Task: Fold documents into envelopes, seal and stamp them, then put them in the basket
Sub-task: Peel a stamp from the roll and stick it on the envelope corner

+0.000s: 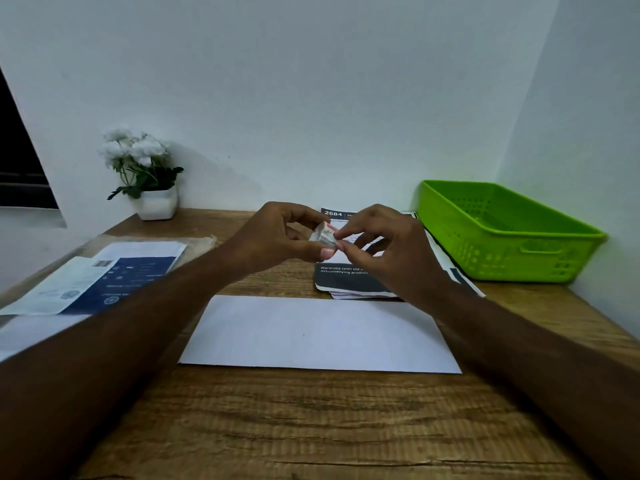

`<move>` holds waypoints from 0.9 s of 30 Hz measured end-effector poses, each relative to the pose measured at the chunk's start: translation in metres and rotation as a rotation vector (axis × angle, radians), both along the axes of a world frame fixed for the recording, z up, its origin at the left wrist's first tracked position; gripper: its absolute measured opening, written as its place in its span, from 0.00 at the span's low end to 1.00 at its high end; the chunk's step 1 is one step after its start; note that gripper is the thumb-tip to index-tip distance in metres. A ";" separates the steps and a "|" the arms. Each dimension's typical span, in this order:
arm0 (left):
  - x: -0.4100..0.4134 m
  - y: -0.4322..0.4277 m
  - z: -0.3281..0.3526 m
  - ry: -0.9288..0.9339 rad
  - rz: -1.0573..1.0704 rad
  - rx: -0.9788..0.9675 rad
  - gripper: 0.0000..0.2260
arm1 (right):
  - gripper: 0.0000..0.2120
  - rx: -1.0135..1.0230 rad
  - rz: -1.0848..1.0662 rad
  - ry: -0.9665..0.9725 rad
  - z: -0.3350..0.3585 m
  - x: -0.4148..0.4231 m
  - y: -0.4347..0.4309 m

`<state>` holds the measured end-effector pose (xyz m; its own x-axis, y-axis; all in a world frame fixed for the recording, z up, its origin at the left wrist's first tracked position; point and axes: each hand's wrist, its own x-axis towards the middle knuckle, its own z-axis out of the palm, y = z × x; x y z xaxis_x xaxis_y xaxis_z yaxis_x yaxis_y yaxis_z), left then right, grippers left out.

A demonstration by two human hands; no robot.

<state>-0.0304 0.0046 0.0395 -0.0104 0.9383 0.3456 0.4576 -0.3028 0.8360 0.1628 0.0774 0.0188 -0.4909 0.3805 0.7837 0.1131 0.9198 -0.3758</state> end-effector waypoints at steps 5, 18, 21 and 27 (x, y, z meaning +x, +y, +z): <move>0.002 0.000 0.000 -0.030 -0.014 -0.025 0.28 | 0.03 0.040 0.000 -0.021 0.000 -0.002 -0.001; -0.002 0.005 -0.004 0.074 -0.016 0.009 0.24 | 0.01 -0.135 -0.021 0.060 -0.002 -0.009 -0.003; -0.002 0.003 -0.003 0.077 -0.027 0.010 0.25 | 0.01 -0.225 -0.020 0.097 0.000 -0.009 -0.006; -0.003 0.002 -0.002 0.025 -0.070 0.011 0.25 | 0.09 -0.430 0.039 0.155 0.003 -0.010 -0.006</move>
